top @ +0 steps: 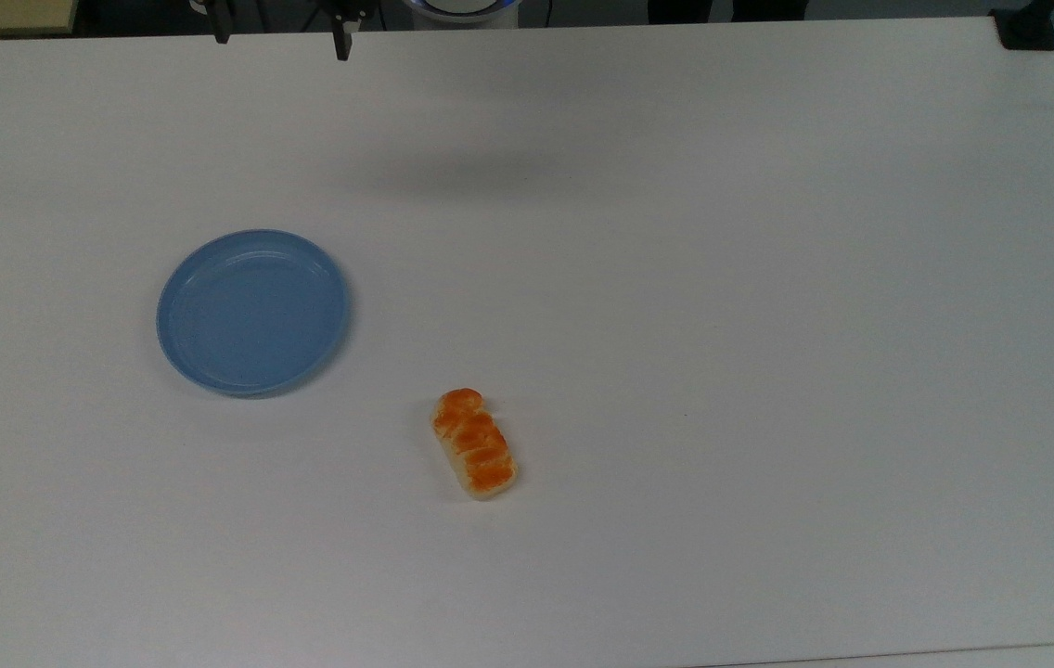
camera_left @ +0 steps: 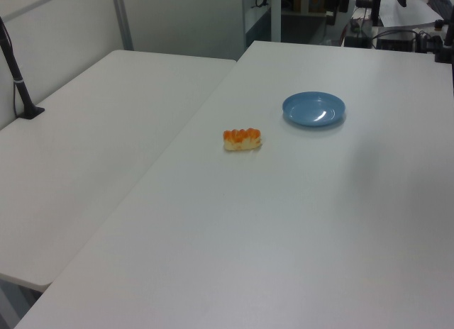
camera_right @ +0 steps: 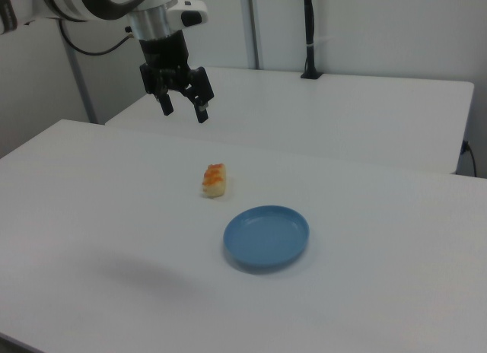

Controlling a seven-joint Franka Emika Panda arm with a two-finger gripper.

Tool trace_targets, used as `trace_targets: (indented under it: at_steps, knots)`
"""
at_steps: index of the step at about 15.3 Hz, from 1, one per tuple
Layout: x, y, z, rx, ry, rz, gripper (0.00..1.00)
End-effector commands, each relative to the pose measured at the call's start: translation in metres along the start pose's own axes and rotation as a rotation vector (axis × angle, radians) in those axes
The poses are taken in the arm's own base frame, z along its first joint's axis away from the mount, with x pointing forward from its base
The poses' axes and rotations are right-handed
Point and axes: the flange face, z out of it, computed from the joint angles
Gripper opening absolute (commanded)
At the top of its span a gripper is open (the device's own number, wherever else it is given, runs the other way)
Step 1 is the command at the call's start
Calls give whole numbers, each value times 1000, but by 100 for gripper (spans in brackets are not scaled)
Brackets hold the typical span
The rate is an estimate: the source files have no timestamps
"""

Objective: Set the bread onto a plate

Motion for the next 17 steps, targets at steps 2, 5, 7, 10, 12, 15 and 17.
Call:
trace_targets:
  at_steps: [2, 5, 7, 10, 12, 15, 17]
  knots:
    - [-8, -4, 0, 27, -10, 5, 100]
    - [-8, -5, 0, 27, -10, 5, 100]
    - [-8, -5, 1, 26, -12, 3, 100]
    - [-9, -9, 2, 26, -27, -8, 100]
    - [-10, -9, 3, 25, -35, -13, 100]
    - [-9, -8, 4, 25, -35, -11, 100]
    - [-8, -8, 4, 25, -32, -14, 100]
